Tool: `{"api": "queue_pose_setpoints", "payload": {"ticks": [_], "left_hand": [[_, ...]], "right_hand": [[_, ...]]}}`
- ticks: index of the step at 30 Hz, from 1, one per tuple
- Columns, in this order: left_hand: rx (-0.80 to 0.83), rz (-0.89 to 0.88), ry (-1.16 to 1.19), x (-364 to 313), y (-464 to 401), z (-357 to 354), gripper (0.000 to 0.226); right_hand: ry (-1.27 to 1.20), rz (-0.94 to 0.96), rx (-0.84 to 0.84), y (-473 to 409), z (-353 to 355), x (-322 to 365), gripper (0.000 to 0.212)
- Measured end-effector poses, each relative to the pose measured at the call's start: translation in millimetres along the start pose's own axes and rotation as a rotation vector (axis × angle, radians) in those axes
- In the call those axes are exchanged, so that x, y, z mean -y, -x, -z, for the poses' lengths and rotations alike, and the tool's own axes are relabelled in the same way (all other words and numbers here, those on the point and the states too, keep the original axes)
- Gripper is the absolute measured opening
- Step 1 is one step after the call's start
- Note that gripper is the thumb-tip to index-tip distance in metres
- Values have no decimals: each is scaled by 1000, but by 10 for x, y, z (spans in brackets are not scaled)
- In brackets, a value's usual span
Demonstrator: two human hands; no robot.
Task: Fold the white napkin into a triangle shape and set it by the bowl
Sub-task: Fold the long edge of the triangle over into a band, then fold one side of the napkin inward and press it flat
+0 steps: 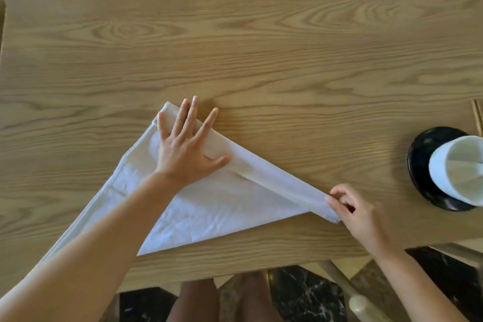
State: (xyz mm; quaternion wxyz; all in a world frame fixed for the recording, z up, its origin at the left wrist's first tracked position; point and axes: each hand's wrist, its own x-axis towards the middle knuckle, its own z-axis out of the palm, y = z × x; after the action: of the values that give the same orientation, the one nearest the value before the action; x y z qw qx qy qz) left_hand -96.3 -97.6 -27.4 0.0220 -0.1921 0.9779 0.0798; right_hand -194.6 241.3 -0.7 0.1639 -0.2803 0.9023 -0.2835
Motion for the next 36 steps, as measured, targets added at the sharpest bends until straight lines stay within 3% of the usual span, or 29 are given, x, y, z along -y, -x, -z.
{"api": "queue_pose_setpoints", "payload": {"ticks": [1,3,6,10,15,20,22,24,27,31,36], "left_hand": [[-1,-8,-1,-27,50,-13,97],[-1,-14,0,-67,117,-31,97],[10,-11,0,-73,126,-31,98],[35,-16,-5,-84,127,-10,99],[-1,6,9,-226,216,25,94],[-29,187,57,-422,487,-17,73],[-9,229,75,-439,546,-32,66],[1,246,79,-425,566,-28,63],[-18,283,74,-368,567,7,57],[-14,280,117,-209,497,79,55],[-41,175,231,81,468,176,52]], "right_hand": [[29,54,6,82,12,-6,42],[55,122,20,205,17,-4,47],[80,198,25,310,-18,17,29],[9,158,131,365,34,52,5],[-148,-8,235,377,234,157,24],[-393,-25,390,254,510,383,42],[-318,81,363,173,522,511,36],[-223,205,320,60,511,662,8],[-163,339,325,-189,462,910,23],[-257,355,432,-569,286,1301,7],[-398,265,503,-1115,-95,1745,9]]}}
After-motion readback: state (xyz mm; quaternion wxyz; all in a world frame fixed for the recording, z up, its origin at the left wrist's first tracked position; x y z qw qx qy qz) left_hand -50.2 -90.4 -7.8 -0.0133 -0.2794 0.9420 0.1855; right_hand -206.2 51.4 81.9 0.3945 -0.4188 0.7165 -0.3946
